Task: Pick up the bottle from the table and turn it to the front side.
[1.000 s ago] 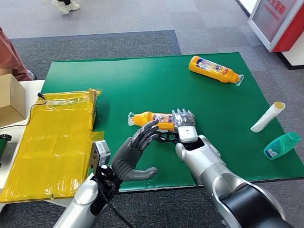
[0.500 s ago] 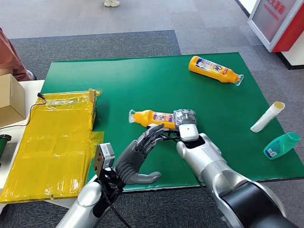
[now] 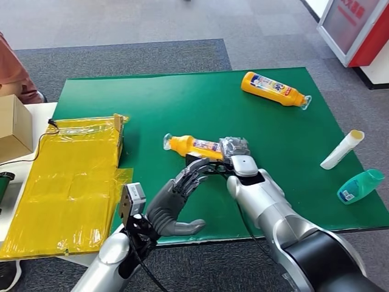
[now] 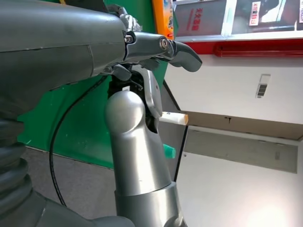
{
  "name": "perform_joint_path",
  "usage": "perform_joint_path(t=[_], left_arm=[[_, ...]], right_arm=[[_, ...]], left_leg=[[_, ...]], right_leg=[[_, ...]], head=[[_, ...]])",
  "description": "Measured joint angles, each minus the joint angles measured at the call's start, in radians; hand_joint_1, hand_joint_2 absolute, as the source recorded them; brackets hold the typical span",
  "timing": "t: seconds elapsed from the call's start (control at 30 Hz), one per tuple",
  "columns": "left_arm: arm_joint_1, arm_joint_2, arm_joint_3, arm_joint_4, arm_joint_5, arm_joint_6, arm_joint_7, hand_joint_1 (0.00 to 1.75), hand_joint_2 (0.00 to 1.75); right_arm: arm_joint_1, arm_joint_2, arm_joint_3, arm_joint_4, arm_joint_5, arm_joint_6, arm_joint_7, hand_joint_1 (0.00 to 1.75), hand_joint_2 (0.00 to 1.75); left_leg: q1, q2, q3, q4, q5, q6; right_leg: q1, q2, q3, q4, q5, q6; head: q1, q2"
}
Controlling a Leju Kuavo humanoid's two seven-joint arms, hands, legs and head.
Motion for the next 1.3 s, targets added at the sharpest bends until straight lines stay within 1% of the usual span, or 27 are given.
perform_joint_path(t=[0.1,0.3,0.63,0.67,0.7,0.8,0.83,1.13,1.3], left_arm=[[0.0,0.001,0.0,0.0,0.002,0.002,0.0,0.0,1.75],[0.006,0.01,0.003,0.0,0.003,0.01,-0.001,0.0,1.75],[0.017,0.023,0.008,-0.01,-0.002,0.019,-0.002,0.0,1.75],[0.018,0.024,0.009,-0.012,-0.002,0.02,-0.002,0.0,1.75],[0.018,0.024,0.01,-0.013,-0.002,0.02,-0.002,0.0,1.75],[0.018,0.026,0.013,-0.015,-0.003,0.021,-0.003,0.0,1.75],[0.018,0.026,0.014,-0.015,-0.003,0.022,-0.003,0.0,1.75],[0.016,0.026,0.017,-0.015,0.001,0.022,-0.003,0.0,1.75],[0.009,0.026,0.017,-0.015,0.006,0.014,-0.004,0.0,1.75]], right_arm=[[-0.001,0.0,-0.022,-0.003,-0.032,-0.009,-0.028,1.75,1.75],[0.001,0.0,-0.076,-0.041,-0.158,-0.027,-0.105,1.75,1.75],[0.003,-0.003,-0.119,-0.087,-0.239,-0.035,-0.138,1.75,1.75],[0.003,-0.004,-0.12,-0.088,-0.239,-0.035,-0.137,1.72,1.75],[0.003,-0.005,-0.12,-0.088,-0.239,-0.034,-0.136,1.51,1.75],[0.003,-0.006,-0.12,-0.088,-0.233,-0.024,-0.125,0.22,1.75],[0.003,-0.006,-0.119,-0.088,-0.23,-0.017,-0.118,0.0,1.75],[0.002,-0.006,-0.086,-0.063,-0.225,0.07,-0.064,0.0,1.75],[0.001,-0.006,-0.069,-0.04,-0.214,0.086,-0.038,0.0,1.75]], left_leg=[[0.0,0.0,0.0,0.0,0.0,0.0],[0.0,0.0,0.0,0.0,0.0,0.0],[0.0,0.0,0.0,0.0,0.0,0.0],[0.0,0.0,0.0,0.0,0.0,0.0],[0.0,0.0,0.0,0.0,0.0,0.0],[0.0,0.0,0.0,0.0,0.0,0.0],[0.0,0.0,0.0,0.0,0.0,0.0],[0.0,0.0,0.0,0.0,0.0,0.0],[0.0,0.0,0.0,0.0,0.0,0.0]], right_leg=[[0.0,0.0,0.0,0.0,0.0,0.0],[0.0,0.0,0.0,0.0,0.0,0.0],[0.0,0.0,0.0,0.0,0.0,0.0],[0.0,0.0,0.0,0.0,0.0,0.0],[0.0,0.0,0.0,0.0,0.0,0.0],[0.0,0.0,0.0,0.0,0.0,0.0],[0.0,0.0,0.0,0.0,0.0,0.0],[0.0,0.0,0.0,0.0,0.0,0.0],[0.0,0.0,0.0,0.0,0.0,0.0]], head=[[0.0,0.0],[0.0,0.0],[0.0,0.0],[0.0,0.0],[0.0,0.0],[0.0,0.0],[0.0,0.0],[0.0,0.0],[0.0,0.0]])
